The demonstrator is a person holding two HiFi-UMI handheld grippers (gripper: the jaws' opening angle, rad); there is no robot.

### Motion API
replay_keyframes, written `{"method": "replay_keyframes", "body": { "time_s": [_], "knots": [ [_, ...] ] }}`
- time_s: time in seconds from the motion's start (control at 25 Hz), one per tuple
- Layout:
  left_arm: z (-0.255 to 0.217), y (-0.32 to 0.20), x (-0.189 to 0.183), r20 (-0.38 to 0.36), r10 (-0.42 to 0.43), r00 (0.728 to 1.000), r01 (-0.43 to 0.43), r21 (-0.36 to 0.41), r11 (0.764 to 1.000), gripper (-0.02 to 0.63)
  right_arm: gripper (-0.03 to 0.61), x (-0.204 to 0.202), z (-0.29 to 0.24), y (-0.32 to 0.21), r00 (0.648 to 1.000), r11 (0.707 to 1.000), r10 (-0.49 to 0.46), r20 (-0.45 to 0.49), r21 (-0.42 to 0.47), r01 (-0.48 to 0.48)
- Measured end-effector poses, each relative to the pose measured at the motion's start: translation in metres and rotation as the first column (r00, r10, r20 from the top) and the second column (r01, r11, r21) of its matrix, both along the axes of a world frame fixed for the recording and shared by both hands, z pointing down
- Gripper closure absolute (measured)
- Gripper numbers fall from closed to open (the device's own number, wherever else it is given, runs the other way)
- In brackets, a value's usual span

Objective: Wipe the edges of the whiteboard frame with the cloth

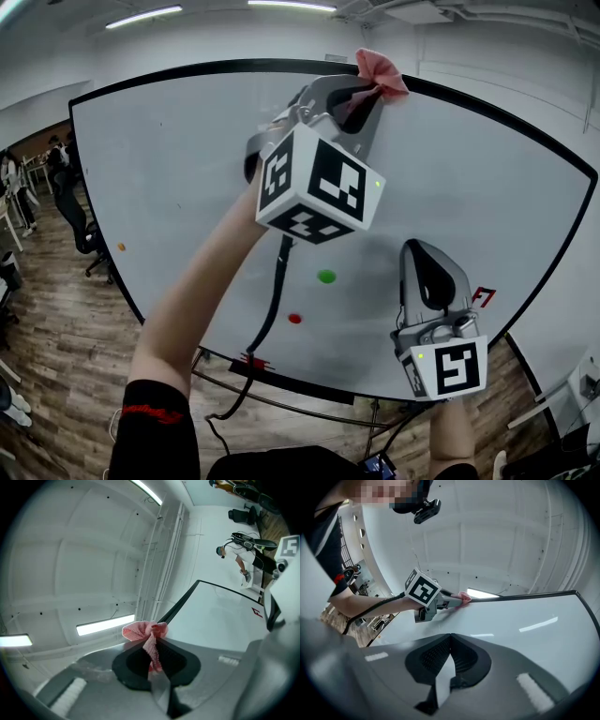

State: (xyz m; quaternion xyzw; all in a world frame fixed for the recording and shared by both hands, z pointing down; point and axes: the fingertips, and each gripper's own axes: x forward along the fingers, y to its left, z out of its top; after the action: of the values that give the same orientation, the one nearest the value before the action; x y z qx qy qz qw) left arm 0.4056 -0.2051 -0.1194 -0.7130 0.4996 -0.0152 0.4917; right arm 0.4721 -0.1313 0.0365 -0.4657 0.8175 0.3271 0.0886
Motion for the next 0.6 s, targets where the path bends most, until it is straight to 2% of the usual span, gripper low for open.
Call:
{"method": "replay_keyframes", "body": {
  "time_s": [0.16,0.4,0.6],
  "knots": [
    [0.001,-0.003,-0.008,-0.001,-0.001,1.0,0.001,-0.005,1.0,0.592,0.577,-0.008,0.001,-0.002,1.0,1.0,0.002,0.004,-0.004,-0.002],
    [0.002,-0.008,-0.037,-0.004,-0.001,1.0,0.001,-0.01,1.0,0.592,0.577,-0.041,0.004,-0.003,1.0,1.0,-0.001,-0.003,-0.002,0.001],
    [0.001,-0.006,-0.044,-0.002,0.003,1.0,-0.003,-0.007,1.0,0.592,0.577,-0.049,0.004,-0.001,1.0,1.0,0.006,0.0,-0.001,-0.006]
  ]
}}
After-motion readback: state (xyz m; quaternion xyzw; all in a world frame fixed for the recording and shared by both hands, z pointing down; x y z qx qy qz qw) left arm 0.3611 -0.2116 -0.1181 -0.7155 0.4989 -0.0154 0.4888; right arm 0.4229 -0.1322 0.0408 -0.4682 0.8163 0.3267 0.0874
